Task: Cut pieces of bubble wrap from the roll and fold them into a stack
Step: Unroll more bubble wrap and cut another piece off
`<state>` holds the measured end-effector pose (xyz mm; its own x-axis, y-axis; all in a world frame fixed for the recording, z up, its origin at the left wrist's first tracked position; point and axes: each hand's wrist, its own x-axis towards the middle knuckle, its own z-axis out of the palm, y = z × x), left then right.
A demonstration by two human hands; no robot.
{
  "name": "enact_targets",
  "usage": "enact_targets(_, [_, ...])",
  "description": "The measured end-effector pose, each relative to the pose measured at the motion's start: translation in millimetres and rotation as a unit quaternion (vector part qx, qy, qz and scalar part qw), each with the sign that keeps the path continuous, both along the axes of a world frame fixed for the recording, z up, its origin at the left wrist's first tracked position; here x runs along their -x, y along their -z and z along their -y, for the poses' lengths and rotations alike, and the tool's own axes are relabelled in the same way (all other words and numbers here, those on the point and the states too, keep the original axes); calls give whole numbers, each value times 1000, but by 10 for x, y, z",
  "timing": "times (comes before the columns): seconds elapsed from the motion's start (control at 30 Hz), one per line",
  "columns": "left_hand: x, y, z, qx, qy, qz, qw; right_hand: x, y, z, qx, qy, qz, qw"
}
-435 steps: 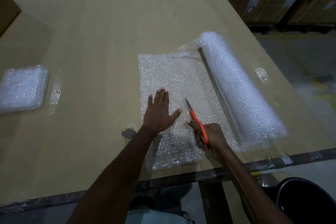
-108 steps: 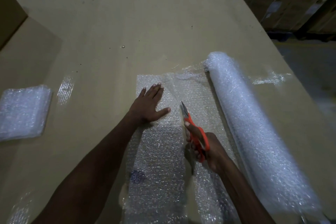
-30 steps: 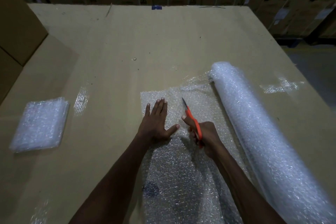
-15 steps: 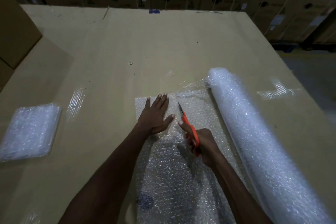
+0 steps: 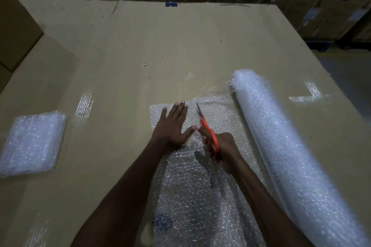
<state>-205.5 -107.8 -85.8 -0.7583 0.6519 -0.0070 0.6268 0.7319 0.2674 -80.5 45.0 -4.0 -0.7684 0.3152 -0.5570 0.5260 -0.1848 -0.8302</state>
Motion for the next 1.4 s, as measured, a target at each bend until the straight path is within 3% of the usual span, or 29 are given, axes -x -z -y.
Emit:
enact_targets(1.07, [-43,30,23,8,-12,9,1000,464,125,-82,-66,-32,-5,997])
enact_targets(1.23, [97,34,74,14,17,-1,1000,333,89,-160,-195,-37,-12,980])
enact_targets(1.4, [271,-11,160,43,11,-19,999,100,157,-421,-406,-61,12,912])
